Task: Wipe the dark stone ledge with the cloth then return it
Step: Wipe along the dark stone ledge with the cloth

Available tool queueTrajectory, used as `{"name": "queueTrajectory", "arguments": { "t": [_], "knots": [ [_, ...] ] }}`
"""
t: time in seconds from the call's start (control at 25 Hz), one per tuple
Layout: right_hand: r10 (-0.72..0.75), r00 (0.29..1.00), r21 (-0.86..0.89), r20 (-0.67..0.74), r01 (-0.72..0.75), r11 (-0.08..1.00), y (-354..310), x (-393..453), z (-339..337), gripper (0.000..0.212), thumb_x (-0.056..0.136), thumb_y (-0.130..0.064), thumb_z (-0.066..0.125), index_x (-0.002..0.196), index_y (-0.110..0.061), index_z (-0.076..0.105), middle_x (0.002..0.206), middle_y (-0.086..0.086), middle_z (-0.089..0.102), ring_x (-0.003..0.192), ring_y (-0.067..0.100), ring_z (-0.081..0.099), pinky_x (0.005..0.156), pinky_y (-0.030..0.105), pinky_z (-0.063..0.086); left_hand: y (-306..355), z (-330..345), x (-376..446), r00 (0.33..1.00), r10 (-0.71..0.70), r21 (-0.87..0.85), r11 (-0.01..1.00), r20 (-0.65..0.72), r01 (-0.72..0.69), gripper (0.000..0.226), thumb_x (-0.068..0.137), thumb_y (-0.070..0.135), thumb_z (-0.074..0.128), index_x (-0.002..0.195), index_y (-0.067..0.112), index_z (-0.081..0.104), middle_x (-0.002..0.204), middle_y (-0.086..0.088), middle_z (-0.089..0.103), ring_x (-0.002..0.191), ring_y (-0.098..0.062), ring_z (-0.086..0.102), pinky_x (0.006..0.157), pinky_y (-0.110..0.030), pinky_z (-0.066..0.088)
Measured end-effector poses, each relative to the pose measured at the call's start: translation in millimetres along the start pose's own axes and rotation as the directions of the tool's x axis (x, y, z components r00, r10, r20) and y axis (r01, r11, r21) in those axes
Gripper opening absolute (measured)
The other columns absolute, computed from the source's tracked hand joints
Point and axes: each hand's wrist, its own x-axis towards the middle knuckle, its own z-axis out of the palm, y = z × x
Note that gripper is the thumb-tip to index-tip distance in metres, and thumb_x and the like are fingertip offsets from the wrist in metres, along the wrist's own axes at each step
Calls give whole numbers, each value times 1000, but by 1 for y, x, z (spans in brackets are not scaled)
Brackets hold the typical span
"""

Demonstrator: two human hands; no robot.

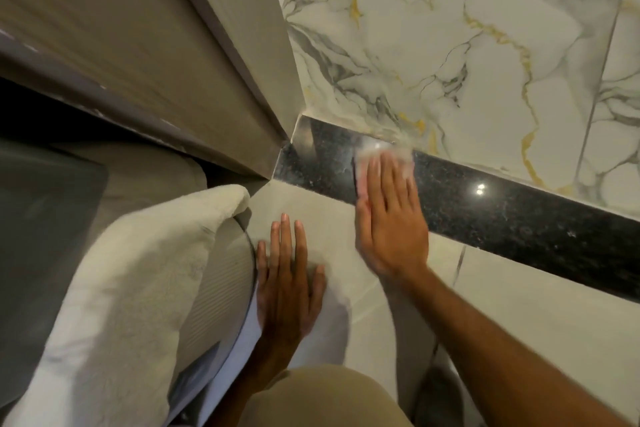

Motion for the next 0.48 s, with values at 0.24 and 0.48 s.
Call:
{"name": "queueTrajectory", "arguments": {
  "t": [0.24, 0.48],
  "knots": [
    [-46, 999, 31, 0, 46, 998, -12, 6, 9, 67, 118, -39, 22, 177, -13, 4, 188, 8, -1, 176, 22, -2, 144, 50, 14, 3, 1, 6, 1000, 4, -1, 1000, -8, -4, 70, 115, 47, 19, 168, 4, 32, 177, -24, 26, 164, -40, 28, 132, -62, 32],
    [-58, 998, 56, -38, 60, 997, 0, -37, 11, 67, 116, -40, 35, 175, -11, 24, 184, 8, 20, 173, 24, 18, 143, 47, 19, 2, -3, 9, 1000, 25, 42, 999, -7, -24, 70, 113, 46, 30, 168, 3, 32, 177, -25, 25, 164, -40, 27, 132, -62, 32]
  ]
}}
